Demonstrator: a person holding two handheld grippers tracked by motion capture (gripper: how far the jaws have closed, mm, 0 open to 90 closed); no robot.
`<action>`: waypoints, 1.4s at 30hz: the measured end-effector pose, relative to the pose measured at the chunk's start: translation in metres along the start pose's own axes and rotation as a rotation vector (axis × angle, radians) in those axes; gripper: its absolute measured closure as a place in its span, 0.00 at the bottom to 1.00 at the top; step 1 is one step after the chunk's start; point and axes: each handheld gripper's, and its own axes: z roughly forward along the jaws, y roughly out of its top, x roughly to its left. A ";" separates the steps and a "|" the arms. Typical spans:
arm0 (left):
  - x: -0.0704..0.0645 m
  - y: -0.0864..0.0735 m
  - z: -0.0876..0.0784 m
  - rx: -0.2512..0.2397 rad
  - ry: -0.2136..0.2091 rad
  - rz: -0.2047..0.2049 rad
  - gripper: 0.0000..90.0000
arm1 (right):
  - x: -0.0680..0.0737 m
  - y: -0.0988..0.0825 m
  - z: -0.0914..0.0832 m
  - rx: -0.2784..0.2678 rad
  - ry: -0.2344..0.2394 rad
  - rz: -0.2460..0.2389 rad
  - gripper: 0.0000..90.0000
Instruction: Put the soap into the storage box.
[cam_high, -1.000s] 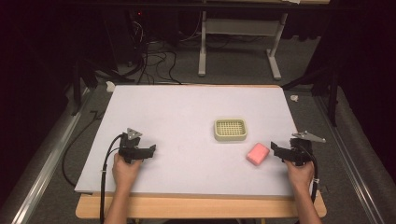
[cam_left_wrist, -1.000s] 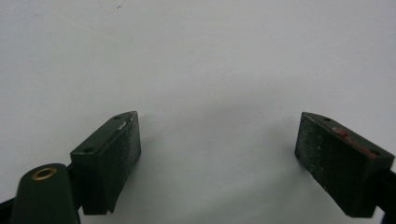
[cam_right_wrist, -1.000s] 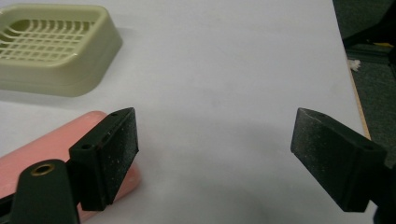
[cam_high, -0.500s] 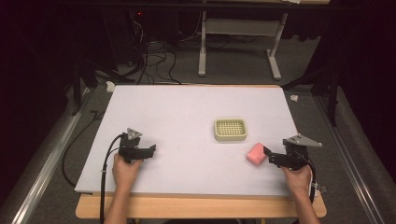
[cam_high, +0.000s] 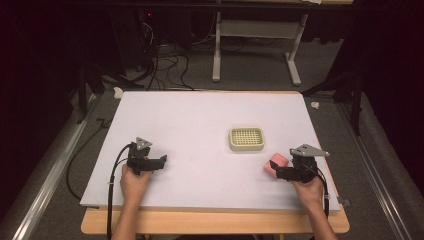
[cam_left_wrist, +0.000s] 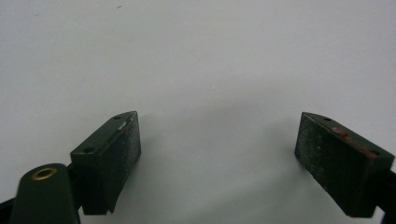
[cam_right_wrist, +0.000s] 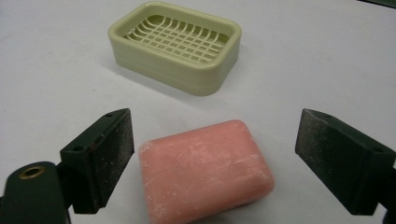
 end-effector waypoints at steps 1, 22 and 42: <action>0.000 0.000 0.000 0.000 0.000 0.000 0.17 | 0.000 0.000 0.002 0.008 0.004 -0.010 0.13; 0.000 0.000 0.000 0.000 0.000 0.000 0.17 | 0.000 -0.009 0.024 0.102 0.021 -0.026 0.12; 0.000 0.000 0.000 0.002 0.001 0.001 0.17 | 0.001 -0.015 0.033 0.155 0.023 -0.038 0.14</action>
